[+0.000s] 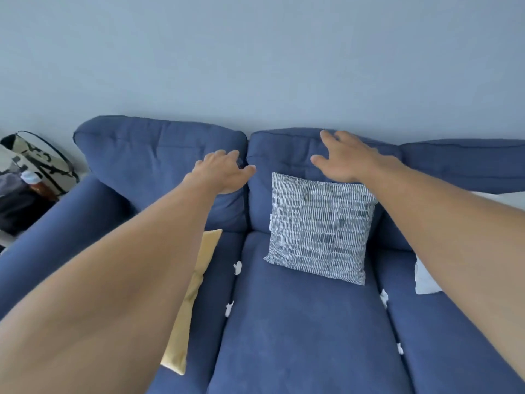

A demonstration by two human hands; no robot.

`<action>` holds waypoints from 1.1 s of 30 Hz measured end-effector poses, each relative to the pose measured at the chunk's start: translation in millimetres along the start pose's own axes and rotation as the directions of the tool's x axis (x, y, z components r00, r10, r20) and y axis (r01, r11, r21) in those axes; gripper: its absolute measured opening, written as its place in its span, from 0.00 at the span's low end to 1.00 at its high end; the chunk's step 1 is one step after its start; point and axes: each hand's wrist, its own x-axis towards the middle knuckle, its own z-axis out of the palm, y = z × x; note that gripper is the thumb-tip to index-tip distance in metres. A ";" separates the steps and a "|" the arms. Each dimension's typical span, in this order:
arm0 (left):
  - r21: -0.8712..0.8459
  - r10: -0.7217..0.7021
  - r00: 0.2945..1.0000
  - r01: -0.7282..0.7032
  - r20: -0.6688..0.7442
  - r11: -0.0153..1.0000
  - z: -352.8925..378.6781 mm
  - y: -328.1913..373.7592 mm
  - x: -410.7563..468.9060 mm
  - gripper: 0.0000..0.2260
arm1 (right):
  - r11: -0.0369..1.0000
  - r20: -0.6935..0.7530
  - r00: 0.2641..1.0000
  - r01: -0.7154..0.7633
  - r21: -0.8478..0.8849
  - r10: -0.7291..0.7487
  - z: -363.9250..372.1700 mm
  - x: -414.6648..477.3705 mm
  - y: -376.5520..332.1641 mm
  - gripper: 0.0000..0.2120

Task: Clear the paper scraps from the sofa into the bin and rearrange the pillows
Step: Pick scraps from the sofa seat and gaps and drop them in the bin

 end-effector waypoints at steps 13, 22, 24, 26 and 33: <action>-0.103 -0.246 0.927 0.284 0.284 0.953 192.0 -114.7 51.6 0.24 | 0.968 0.305 0.921 0.251 0.012 -0.243 204.1 114.7 -95.3 0.33; -0.095 -0.425 0.715 0.562 0.554 0.821 374.6 -118.9 26.9 0.26 | 0.884 0.555 0.732 0.467 0.015 -0.396 367.0 143.2 -111.9 0.31; -0.091 -0.448 0.669 0.609 0.592 0.788 408.6 -116.7 17.6 0.26 | 0.869 0.613 0.679 0.494 0.026 -0.405 401.8 140.2 -107.0 0.31; -0.085 -0.480 0.641 0.647 0.599 0.758 430.2 -115.5 12.4 0.27 | 0.861 0.630 0.660 0.509 0.026 -0.409 425.9 141.4 -104.4 0.31; -0.107 -0.557 0.606 0.725 0.567 0.680 487.9 -116.5 5.7 0.30 | 0.791 0.663 0.580 0.611 0.031 -0.474 494.8 140.8 -108.3 0.29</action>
